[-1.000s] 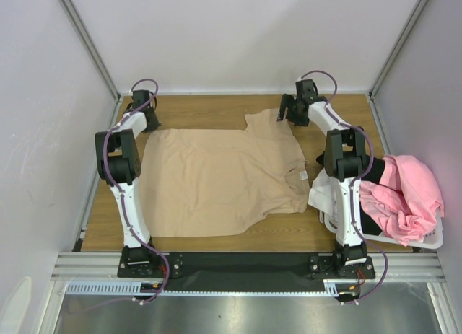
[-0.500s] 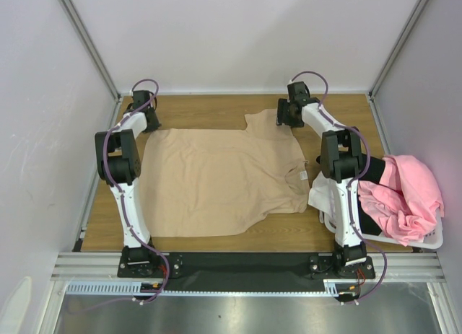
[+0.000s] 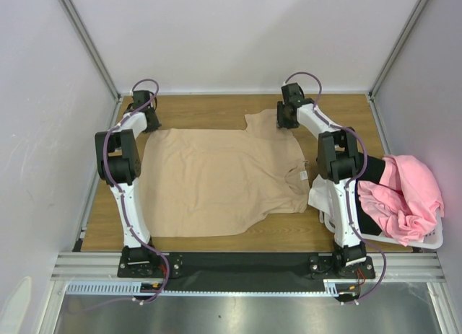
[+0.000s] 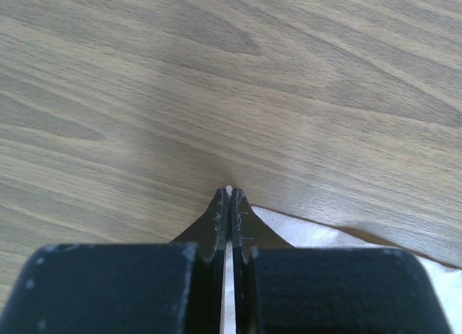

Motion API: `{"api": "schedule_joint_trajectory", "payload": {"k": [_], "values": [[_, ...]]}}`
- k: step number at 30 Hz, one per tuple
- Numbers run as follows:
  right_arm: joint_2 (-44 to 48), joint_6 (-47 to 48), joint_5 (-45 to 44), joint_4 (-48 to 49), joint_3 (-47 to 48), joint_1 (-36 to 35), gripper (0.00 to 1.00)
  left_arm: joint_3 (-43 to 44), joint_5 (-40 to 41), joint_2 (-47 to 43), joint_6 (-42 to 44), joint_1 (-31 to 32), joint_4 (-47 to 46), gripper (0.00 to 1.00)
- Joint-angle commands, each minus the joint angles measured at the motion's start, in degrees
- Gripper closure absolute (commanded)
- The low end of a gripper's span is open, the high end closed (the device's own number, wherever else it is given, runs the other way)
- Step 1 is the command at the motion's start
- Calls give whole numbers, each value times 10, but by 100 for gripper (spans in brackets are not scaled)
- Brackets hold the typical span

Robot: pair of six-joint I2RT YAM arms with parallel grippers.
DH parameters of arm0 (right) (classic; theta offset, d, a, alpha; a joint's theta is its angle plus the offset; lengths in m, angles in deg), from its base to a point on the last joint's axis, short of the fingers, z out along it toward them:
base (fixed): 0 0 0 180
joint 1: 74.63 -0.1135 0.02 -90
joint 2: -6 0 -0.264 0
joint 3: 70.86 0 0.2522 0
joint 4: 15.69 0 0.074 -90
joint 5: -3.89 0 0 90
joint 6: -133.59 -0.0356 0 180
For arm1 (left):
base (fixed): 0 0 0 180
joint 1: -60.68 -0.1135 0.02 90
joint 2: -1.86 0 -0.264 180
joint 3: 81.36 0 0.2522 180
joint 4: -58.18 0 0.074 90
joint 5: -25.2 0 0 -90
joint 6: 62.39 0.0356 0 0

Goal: Fold and stack the t-shirts
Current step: Flatten the tshirt out

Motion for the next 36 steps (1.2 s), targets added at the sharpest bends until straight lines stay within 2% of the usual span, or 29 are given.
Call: {"api": "schedule_joint_trajectory", "payload": {"k": [1, 3, 4, 6, 11, 17, 26, 36], "values": [[-27, 15, -13, -45, 8, -15, 60, -5, -3, -32, 15, 5, 2, 100], [-31, 15, -19, -50, 8, -16, 71, -5, -3, -32, 16, 6, 1, 100], [-32, 14, -27, -53, 8, -16, 86, -5, -3, -32, 19, 6, 0, 100], [-32, 13, -33, -55, 12, -16, 100, -4, -3, -33, 20, 6, -1, 100], [-14, 14, -32, -42, 31, -15, 100, 3, -10, -39, 26, 5, 0, 100], [43, 16, 6, 31, 31, 1, 100, -4, -54, -78, 41, 1, -44, 100], [155, 42, 17, 119, 25, 21, 100, -56, -133, -176, 73, -10, -122, 100], [284, 49, 39, 147, -9, 20, 100, -131, -120, -313, 88, -12, -148, 100]]}}
